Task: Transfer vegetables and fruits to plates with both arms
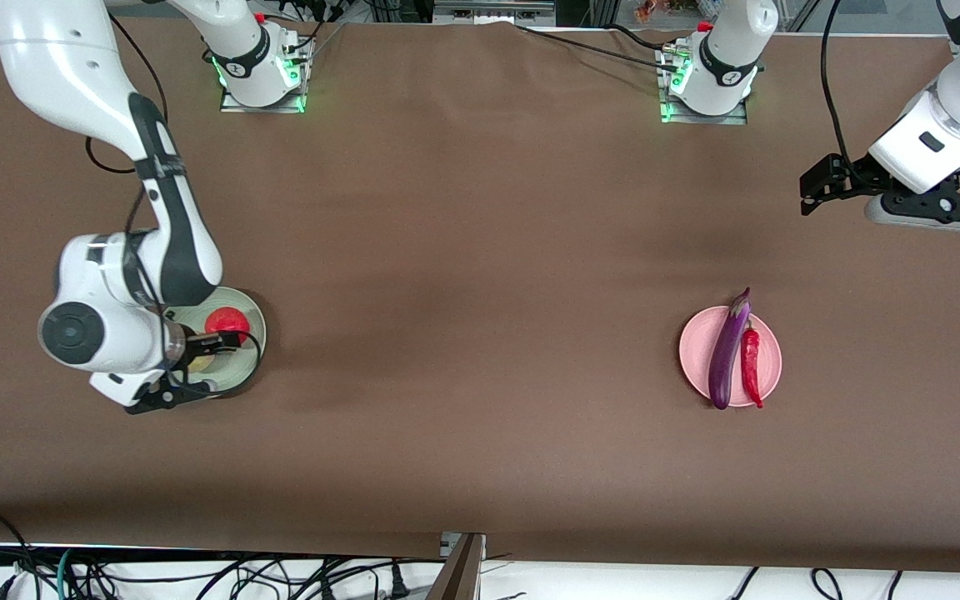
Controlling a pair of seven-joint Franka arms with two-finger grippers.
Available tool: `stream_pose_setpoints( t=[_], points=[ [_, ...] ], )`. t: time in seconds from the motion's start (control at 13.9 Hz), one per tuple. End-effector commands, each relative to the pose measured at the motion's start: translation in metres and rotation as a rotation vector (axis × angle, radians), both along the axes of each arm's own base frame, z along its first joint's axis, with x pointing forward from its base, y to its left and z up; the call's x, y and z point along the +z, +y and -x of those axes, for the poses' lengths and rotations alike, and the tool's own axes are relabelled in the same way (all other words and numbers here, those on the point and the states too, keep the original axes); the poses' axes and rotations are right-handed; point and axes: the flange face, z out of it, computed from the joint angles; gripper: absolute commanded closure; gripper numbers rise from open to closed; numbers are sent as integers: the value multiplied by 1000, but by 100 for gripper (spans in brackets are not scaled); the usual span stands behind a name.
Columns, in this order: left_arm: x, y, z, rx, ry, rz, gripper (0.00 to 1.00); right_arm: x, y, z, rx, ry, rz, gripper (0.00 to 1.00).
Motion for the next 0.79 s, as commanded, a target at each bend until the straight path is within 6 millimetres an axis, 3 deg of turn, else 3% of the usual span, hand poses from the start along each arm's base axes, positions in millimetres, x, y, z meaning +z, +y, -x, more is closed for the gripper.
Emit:
stream_pose_setpoints(
  t=[0.0, 0.36, 0.58, 0.72],
  points=[
    [5, -4, -2, -20, -6, 8, 0, 86, -3, 12, 3, 12, -23, 0],
    [6, -4, -1, -20, -8, 8, 0, 208, 2, 50, 2, -1, -21, 0],
    [6, -4, -1, -21, -6, 7, 0, 236, 4, 79, 15, 3, -24, 0],
    [5, -5, -1, -23, 0, 6, 0, 254, -10, 101, -4, -20, -27, 0]
  ],
)
